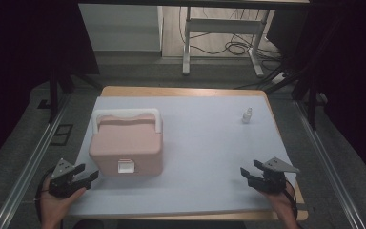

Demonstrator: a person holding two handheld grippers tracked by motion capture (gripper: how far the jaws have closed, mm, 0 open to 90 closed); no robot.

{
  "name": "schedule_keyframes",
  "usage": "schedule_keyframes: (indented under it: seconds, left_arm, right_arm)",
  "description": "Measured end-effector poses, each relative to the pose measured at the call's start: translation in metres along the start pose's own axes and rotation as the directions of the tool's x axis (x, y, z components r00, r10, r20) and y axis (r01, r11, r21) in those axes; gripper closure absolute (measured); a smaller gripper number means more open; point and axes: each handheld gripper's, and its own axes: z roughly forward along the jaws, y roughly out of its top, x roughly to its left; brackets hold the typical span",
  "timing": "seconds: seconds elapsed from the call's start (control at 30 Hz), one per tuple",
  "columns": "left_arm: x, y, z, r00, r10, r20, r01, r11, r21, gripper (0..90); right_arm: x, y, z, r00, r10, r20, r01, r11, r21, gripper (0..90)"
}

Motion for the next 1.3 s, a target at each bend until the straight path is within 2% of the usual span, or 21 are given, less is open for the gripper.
schedule_keyframes:
  seconds: [0.1,0.2,0.27,0.37,0.5,0.53,0.67,0.73,0.83,0.9,0.93,1.07,1.17,1.3]
  left_arm:
    - [0.003,-0.001,-0.002,0.9999,-0.009,-0.006,0.009,1.0,-0.004,42.8]
    - [0.005,-0.002,-0.003,0.9995,-0.023,-0.022,0.023,0.9997,-0.01,53.2]
    - [0.006,-0.003,-0.005,0.9988,-0.034,-0.035,0.034,0.9993,-0.013,62.1]
    - [0.008,-0.003,-0.008,0.9977,-0.059,-0.033,0.058,0.9979,-0.027,77.2]
    - [0.012,-0.003,-0.01,0.9967,-0.072,-0.038,0.072,0.9973,-0.015,87.6]
    - [0.017,0.0,-0.009,0.9957,-0.088,-0.032,0.087,0.9961,-0.013,88.9]
    - [0.025,0.009,-0.005,0.9952,-0.097,-0.01,0.097,0.9952,-0.01,90.0]
    - [0.028,0.023,0.002,0.9954,-0.095,0.015,0.095,0.9953,-0.019,90.0]
    - [0.028,0.031,0.006,0.9957,-0.086,0.032,0.087,0.9958,-0.027,90.0]
    - [0.027,0.04,0.012,0.9962,-0.075,0.044,0.076,0.9967,-0.027,90.0]
    - [0.025,0.047,0.021,0.9958,-0.067,0.063,0.069,0.9973,-0.026,90.0]
    - [0.021,0.059,0.032,0.9942,-0.058,0.091,0.06,0.998,-0.022,90.0]
    - [0.02,0.062,0.035,0.9953,-0.056,0.079,0.058,0.9981,-0.019,90.0]
    - [0.02,0.063,0.037,0.9939,-0.069,0.085,0.071,0.9972,-0.023,90.0]
  right_arm:
    - [-0.002,0.001,0.001,1.0,-0.001,-0.005,0.0,1.0,-0.021,42.1]
    - [-0.008,0.0,0.0,0.9981,0.012,-0.061,-0.014,1.0,-0.024,46.1]
    - [-0.01,0.0,0.0,0.9975,0.017,-0.068,-0.019,1.0,-0.018,48.8]
    - [-0.014,-0.001,0.0,0.9947,0.045,-0.092,-0.047,0.999,-0.018,53.0]
    - [-0.017,-0.003,-0.001,0.9919,0.047,-0.118,-0.049,0.999,-0.014,54.9]
    - [-0.018,-0.003,-0.002,0.9912,0.043,-0.125,-0.046,0.999,-0.023,54.9]
    - [-0.019,-0.003,-0.001,0.9913,0.035,-0.127,-0.038,0.999,-0.023,54.5]
    - [-0.02,-0.003,0.0,0.9919,0.035,-0.122,-0.037,0.999,-0.014,54.2]
    - [-0.021,-0.004,0.001,0.9924,0.039,-0.117,-0.041,0.999,-0.019,54.0]
    - [-0.022,-0.004,-0.001,0.9929,0.045,-0.11,-0.048,0.999,-0.019,53.9]
    - [-0.023,-0.005,-0.002,0.9933,0.053,-0.103,-0.056,0.998,-0.023,53.8]
    - [-0.025,-0.006,-0.004,0.9934,0.069,-0.092,-0.071,0.997,-0.028,53.1]
    - [-0.026,-0.007,-0.005,0.9936,0.072,-0.088,-0.074,0.997,-0.023,52.9]
    - [-0.027,-0.007,-0.006,0.9931,0.081,-0.085,-0.083,0.996,-0.02,52.3]
